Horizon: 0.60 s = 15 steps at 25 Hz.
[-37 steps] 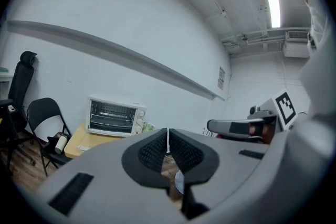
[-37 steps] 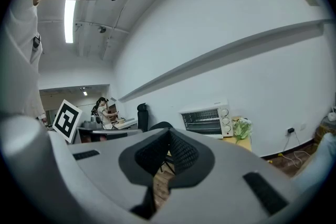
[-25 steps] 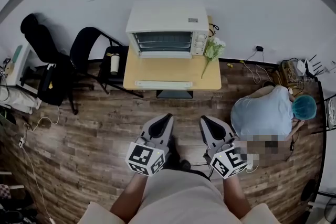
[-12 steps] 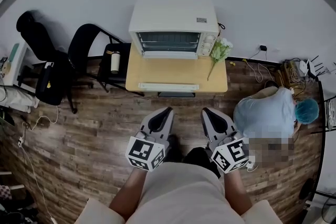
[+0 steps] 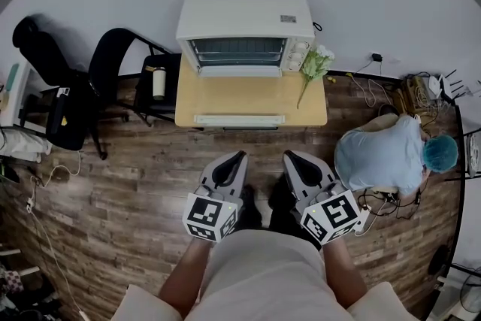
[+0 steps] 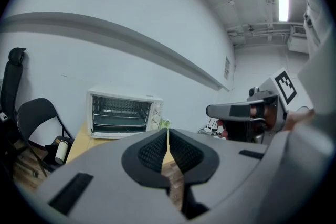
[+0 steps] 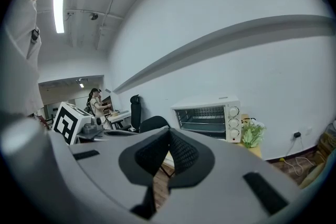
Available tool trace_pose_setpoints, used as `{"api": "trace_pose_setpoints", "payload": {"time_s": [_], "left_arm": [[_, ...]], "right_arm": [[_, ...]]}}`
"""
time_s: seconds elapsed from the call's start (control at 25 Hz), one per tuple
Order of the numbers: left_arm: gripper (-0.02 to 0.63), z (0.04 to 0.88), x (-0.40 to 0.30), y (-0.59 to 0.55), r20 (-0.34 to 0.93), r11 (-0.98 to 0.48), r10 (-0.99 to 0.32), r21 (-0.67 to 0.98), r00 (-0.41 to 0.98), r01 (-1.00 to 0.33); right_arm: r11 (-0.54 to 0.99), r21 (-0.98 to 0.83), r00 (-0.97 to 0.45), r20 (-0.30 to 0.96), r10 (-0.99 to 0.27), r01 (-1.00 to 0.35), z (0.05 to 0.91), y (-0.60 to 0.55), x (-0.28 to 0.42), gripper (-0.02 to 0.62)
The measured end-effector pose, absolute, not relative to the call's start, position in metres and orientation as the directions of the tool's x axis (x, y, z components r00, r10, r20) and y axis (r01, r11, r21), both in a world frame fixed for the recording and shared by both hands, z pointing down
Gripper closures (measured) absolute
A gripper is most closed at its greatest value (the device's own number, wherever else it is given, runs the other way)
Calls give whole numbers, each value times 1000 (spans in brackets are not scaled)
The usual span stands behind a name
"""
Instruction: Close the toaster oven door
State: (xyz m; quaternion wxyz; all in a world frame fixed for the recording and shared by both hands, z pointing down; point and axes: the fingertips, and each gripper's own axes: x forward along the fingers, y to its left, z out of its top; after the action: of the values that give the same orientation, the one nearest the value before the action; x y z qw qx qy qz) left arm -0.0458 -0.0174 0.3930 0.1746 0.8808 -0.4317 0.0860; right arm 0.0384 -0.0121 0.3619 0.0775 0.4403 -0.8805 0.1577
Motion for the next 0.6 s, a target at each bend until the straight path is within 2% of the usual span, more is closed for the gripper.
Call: {"api": "trace_pose_setpoints", "payload": {"time_s": [0.6], "left_arm": [[591,461,-36,-42,411,-563,-713,147,568,-813]], "right_arm": [[541,-223,-585,337,-738,-811,402,-37,54,597]]}}
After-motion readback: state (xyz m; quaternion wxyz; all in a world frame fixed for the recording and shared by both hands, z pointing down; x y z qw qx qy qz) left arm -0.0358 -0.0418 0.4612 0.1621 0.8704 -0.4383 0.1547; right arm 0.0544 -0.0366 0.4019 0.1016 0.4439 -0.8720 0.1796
